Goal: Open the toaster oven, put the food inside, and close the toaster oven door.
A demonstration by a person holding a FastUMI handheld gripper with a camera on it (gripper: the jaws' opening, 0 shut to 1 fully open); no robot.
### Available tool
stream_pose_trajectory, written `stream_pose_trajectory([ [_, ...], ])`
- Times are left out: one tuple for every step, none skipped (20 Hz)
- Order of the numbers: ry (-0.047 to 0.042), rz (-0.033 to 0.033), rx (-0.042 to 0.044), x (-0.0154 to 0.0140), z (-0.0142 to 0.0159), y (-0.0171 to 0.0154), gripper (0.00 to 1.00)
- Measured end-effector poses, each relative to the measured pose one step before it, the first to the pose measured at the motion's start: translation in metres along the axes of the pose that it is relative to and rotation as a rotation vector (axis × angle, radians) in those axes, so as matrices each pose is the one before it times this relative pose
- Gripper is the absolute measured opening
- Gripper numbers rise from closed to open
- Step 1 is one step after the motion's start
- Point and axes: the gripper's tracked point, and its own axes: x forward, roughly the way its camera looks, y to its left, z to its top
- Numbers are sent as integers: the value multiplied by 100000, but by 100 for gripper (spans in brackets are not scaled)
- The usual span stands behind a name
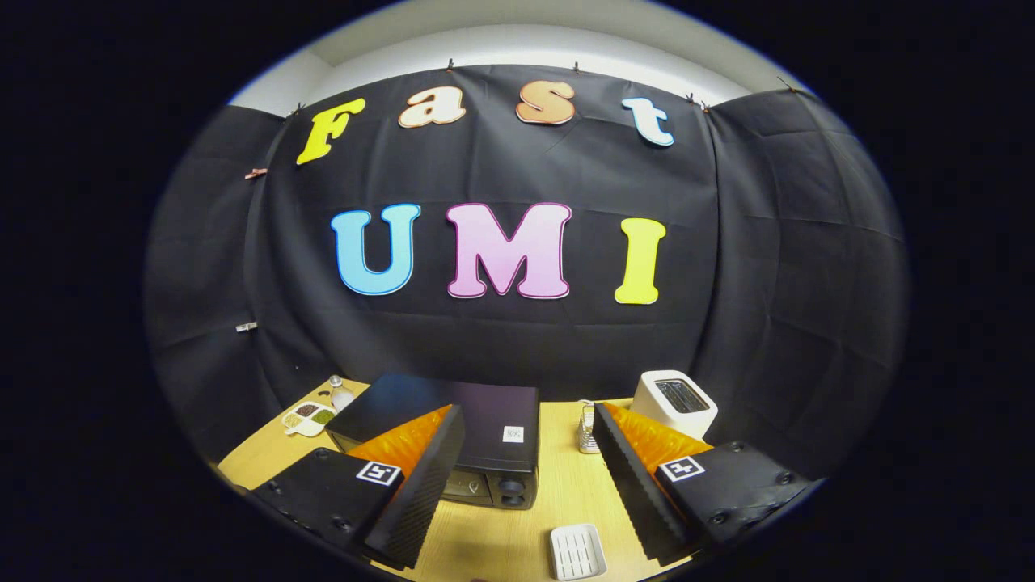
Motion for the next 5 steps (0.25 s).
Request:
stream_pose_trajectory([
  [116,139,541,-35,-52,-97,99],
  [144,-71,53,-16,9,-155,99],
  [113,-229,-181,-51,-14,-143,99],
  [125,-145,5,1,-23,-48,99],
  [298,69,274,-49,-94,22,99],
])
